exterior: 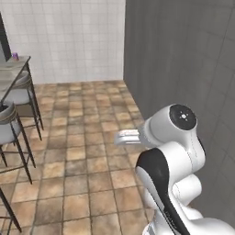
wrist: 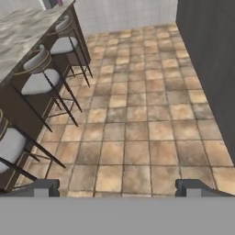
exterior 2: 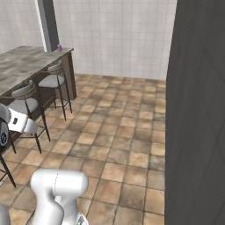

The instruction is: Four empty soda cans are scattered around the kitchen. Gather all the cans and cluster them next to the stove for recycling.

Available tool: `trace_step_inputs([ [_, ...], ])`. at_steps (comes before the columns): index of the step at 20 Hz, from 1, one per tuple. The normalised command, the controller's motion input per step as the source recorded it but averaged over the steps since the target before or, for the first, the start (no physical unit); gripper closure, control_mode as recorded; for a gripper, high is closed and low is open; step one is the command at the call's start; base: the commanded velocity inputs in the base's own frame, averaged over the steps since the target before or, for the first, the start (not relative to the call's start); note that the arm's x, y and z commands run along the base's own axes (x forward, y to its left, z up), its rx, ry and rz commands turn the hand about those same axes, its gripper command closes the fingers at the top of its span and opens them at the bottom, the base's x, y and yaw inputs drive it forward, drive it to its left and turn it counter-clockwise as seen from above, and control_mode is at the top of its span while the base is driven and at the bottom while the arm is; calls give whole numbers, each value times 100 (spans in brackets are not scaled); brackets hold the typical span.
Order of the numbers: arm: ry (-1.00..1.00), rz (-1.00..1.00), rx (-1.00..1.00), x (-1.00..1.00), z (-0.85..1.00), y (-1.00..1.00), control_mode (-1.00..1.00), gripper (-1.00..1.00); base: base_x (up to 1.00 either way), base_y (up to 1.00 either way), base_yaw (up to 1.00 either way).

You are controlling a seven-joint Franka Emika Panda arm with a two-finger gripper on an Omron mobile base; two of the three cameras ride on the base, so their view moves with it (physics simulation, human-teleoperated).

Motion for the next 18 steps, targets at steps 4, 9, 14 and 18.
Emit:
trace_step_inputs([
  [4, 0, 0, 0, 0, 0, 0, 100, -100, 52, -52, 10],
  [9, 0, 0, 0, 0, 0, 0, 100, -100, 66, -67, 14],
  [14, 0, 0, 0, 0, 0, 0, 100, -100, 78, -70, 18],
  [18, 0, 0, 0, 0, 0, 0, 100, -100, 76, -60, 17],
])
